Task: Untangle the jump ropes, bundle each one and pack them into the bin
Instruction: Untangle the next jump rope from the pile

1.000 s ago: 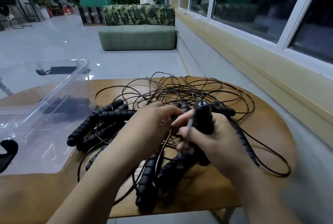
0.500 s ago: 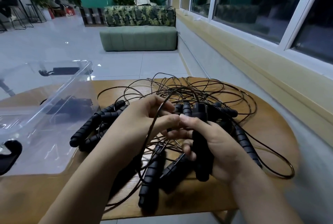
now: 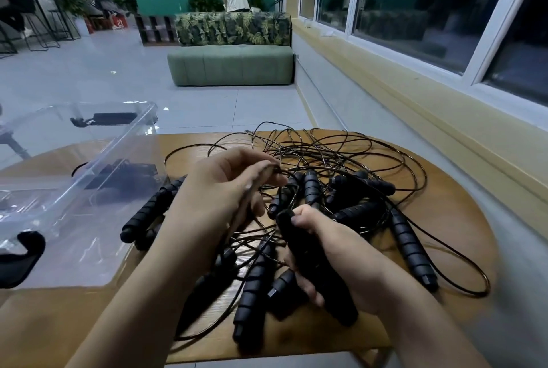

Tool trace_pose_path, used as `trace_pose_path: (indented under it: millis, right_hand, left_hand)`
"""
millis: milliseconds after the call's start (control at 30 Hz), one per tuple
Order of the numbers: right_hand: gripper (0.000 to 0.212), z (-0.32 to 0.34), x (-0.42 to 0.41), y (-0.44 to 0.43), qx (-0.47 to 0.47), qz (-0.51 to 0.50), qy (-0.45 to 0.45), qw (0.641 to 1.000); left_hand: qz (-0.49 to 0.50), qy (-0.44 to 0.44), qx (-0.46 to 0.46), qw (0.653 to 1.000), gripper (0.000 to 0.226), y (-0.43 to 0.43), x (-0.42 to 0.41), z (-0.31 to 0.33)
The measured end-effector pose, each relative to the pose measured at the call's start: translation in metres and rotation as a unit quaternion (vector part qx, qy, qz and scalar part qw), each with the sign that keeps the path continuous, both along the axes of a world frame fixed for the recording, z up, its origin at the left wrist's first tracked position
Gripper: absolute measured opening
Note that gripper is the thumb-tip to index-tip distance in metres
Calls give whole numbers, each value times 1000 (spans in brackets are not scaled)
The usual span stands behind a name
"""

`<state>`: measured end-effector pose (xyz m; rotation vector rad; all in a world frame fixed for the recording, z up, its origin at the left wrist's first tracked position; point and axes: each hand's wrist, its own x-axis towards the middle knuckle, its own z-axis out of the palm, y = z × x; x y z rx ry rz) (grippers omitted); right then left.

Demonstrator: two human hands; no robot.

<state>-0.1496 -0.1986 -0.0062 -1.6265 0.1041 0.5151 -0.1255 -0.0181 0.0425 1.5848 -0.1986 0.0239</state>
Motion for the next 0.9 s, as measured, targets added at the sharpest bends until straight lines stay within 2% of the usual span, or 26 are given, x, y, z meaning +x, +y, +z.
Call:
trace_pose_path:
  millis: [133,200,267,333,400,500,533,633,700,800,900]
  right_hand:
    - [21,-2,-4,-4,-46,24,-57,997]
    - [23,-1,-2,-3,-60,6,-73,996]
    - [25,2,0,-4,-69,-26,-84,994]
    - [26,6,-1,-5,-44,-77,-100,991]
    - [31,12,-1,-8,-1,-125,-120,985]
    - [25,13,-1,-11,86,-144,-131,977]
    - [25,13,-2,-11,120,-142,-131,974]
    - [31,13,-2,-7,214,-166,-146,952]
    - [35,16,-5,-2,258,-179,-161,936]
    - [37,20,-10,3,286,-151,-196,926]
    - [42,19,-11,5,268,-105,-235,928]
  left_hand:
    - [0,-140,128,982,3,-3,-12,0]
    - [-52,-181,185,964,3,-4,-17,3]
    - [-114,-199,227,946,12,-3,-20,4]
    - [-177,-182,225,941,26,-3,-21,5]
    - [-204,-138,182,952,26,-4,-18,6]
    - [-160,-94,114,976,8,-4,-12,1]
    - [-123,-96,111,982,11,-4,-10,-1]
    - [33,-110,123,986,35,-5,-3,-6]
    - [92,-115,127,981,59,-7,-1,-8]
    - [79,-55,95,991,89,-12,5,-16]
    - [37,24,70,997,87,-17,9,-22]
